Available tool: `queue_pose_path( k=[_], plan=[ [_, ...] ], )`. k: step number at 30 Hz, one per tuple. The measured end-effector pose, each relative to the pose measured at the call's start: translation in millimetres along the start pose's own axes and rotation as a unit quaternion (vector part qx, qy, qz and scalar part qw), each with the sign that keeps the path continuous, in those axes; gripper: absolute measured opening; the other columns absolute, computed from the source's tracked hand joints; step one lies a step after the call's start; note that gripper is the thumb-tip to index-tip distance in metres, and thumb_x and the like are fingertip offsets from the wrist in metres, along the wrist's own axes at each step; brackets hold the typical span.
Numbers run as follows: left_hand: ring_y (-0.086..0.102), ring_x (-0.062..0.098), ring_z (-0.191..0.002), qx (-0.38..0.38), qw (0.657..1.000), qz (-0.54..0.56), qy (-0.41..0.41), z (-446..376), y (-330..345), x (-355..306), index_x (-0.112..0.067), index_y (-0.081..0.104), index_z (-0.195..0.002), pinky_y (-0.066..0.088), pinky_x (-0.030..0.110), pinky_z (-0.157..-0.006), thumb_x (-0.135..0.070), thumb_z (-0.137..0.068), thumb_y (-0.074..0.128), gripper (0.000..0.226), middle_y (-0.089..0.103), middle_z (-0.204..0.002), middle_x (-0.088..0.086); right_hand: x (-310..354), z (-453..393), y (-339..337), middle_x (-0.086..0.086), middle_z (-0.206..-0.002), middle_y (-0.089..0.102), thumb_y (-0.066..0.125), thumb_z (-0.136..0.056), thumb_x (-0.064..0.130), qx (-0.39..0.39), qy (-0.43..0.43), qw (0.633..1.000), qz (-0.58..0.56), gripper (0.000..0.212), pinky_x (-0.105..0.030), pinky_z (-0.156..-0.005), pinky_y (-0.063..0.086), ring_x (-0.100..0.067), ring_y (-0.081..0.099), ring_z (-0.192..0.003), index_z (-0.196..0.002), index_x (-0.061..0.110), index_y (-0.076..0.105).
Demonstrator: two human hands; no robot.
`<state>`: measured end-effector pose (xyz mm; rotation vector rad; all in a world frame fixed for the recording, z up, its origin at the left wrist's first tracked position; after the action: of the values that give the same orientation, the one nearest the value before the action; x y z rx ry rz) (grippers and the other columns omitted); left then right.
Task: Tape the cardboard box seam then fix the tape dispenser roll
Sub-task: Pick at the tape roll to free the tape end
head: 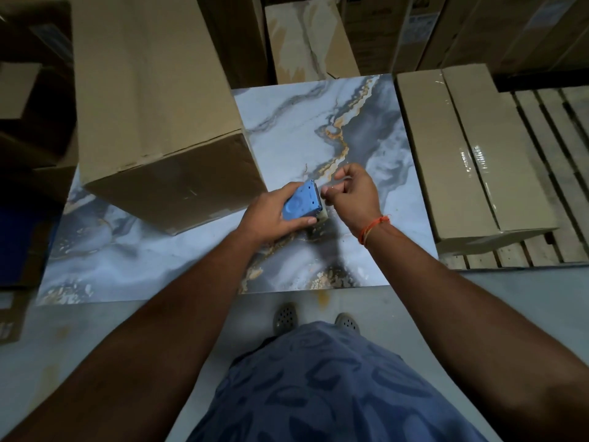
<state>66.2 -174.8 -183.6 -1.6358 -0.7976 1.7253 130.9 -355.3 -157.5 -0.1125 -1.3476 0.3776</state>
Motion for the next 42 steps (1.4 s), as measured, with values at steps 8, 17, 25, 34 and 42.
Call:
queue_pose_path(
  k=[8, 17, 25, 34, 42],
  plan=[
    [0.071, 0.029, -0.097, -0.001, 0.995, -0.102, 0.022, -2.5, -3.7, -1.4, -0.028, 0.056, -0.139, 0.054, 0.042, -0.089, -0.072, -0.079, 0.069, 0.076, 0.075, -0.112, -0.001, 5.3, 0.0, -4.0, -0.011, -0.067, 0.049, 0.071, -0.08, -0.001, -0.015, -0.012, 1.0, 0.005, 0.041, -0.058, -0.082, 0.058, -0.024, 0.058, -0.069, -0.078, 0.029, 0.043],
    [0.071, 0.029, -0.093, -0.011, 0.991, -0.133, 0.018, -14.4, -11.5, -4.8, -0.028, 0.059, -0.133, 0.055, 0.035, -0.079, -0.068, -0.076, 0.073, 0.071, 0.076, -0.107, 0.001, 23.3, -10.6, -17.3, -0.005, -0.065, 0.05, 0.064, -0.074, 0.006, -0.016, -0.051, 0.999, 0.008, 0.034, -0.06, -0.077, 0.057, -0.03, 0.064, -0.069, -0.078, 0.032, 0.041],
    [0.07, 0.029, -0.106, 0.006, 0.985, -0.17, 0.012, -25.3, -8.4, -10.2, -0.031, 0.048, -0.15, 0.055, 0.037, -0.086, -0.066, -0.077, 0.074, 0.085, 0.074, -0.121, 0.002, 29.6, -10.8, -32.9, -0.002, -0.061, 0.045, 0.071, -0.076, 0.001, -0.046, -0.051, 0.998, 0.001, 0.043, -0.059, -0.08, 0.058, -0.023, 0.054, -0.067, -0.078, 0.03, 0.04],
    [0.065, 0.028, -0.111, 0.065, 0.976, -0.207, -0.011, -34.5, -23.8, -11.8, -0.034, 0.046, -0.149, 0.048, 0.035, -0.085, -0.069, -0.075, 0.074, 0.086, 0.07, -0.126, 0.001, 42.6, -15.4, -46.6, -0.015, -0.074, 0.055, 0.07, -0.077, -0.001, -0.041, -0.056, 0.998, -0.007, 0.043, -0.055, -0.081, 0.06, -0.035, 0.068, -0.074, -0.079, 0.029, 0.039],
    [0.067, 0.032, -0.104, 0.115, 0.952, -0.284, -0.011, -26.4, -32.7, -7.0, -0.034, 0.047, -0.144, 0.047, 0.034, -0.075, -0.069, -0.074, 0.07, 0.082, 0.072, -0.118, 0.004, 64.5, -37.4, -94.2, -0.012, -0.069, 0.056, 0.069, -0.068, 0.005, -0.068, -0.083, 0.994, -0.011, 0.037, -0.045, -0.07, 0.059, -0.038, 0.07, -0.073, -0.078, 0.026, 0.04]
  ],
)
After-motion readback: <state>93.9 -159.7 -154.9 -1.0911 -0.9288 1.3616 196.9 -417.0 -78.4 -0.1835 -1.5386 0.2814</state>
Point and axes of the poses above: each hand's wrist, its own z-axis away from the middle knuckle, its own y-axis out of the palm, x = y × z, the point moved 3 cm from there along -z, towards the middle knuckle
